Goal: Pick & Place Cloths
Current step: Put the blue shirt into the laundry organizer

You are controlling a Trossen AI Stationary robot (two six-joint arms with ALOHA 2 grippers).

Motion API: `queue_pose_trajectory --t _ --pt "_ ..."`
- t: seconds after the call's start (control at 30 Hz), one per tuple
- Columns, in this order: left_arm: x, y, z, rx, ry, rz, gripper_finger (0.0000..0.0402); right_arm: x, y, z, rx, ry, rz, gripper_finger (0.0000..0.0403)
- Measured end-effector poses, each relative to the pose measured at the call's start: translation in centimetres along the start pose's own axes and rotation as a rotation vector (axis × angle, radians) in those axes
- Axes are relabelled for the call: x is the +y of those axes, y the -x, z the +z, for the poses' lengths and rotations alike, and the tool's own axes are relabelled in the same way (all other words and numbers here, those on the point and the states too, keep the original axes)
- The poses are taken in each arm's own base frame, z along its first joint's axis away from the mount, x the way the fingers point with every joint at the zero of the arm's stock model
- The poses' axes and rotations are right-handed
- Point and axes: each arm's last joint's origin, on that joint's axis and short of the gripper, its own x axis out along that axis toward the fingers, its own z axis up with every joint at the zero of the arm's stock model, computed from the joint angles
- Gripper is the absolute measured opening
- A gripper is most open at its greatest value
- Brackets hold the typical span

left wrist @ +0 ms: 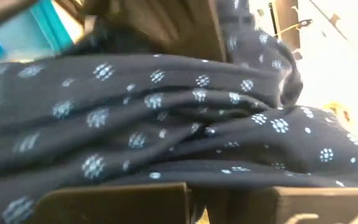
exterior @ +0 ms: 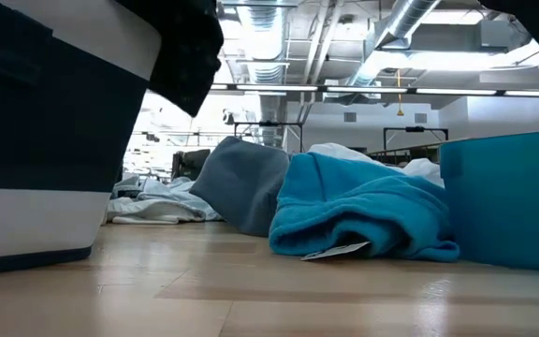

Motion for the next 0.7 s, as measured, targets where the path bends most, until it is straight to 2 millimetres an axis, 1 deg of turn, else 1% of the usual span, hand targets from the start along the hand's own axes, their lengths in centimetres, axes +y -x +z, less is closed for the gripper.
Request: queue_pose_trajectory --t 0.13,0.3,0.57,0.7 --pt "0.3 -0.5 -1.6 0.059 0.044 0.065 0.0001 0.1 -0.3 -0.9 0.057 0.063 -0.078 0.0001" --pt "1.2 -1.4 -3.2 0.097 0.045 0.193 0.0001 0.5 -0.8 -2.3 0.146 0.091 -0.105 0.0003" --pt "2.0 -3.8 -4.8 0.139 0.012 0.28 0.0001 1.4 -1.4 -4.2 0.332 0.2 -0.237 0.0007" --pt "3.0 -4.4 -5.7 0.196 0.013 0.378 0.0001 1.6 -1.3 -5.1 0.437 0.235 -0.304 0.0008"
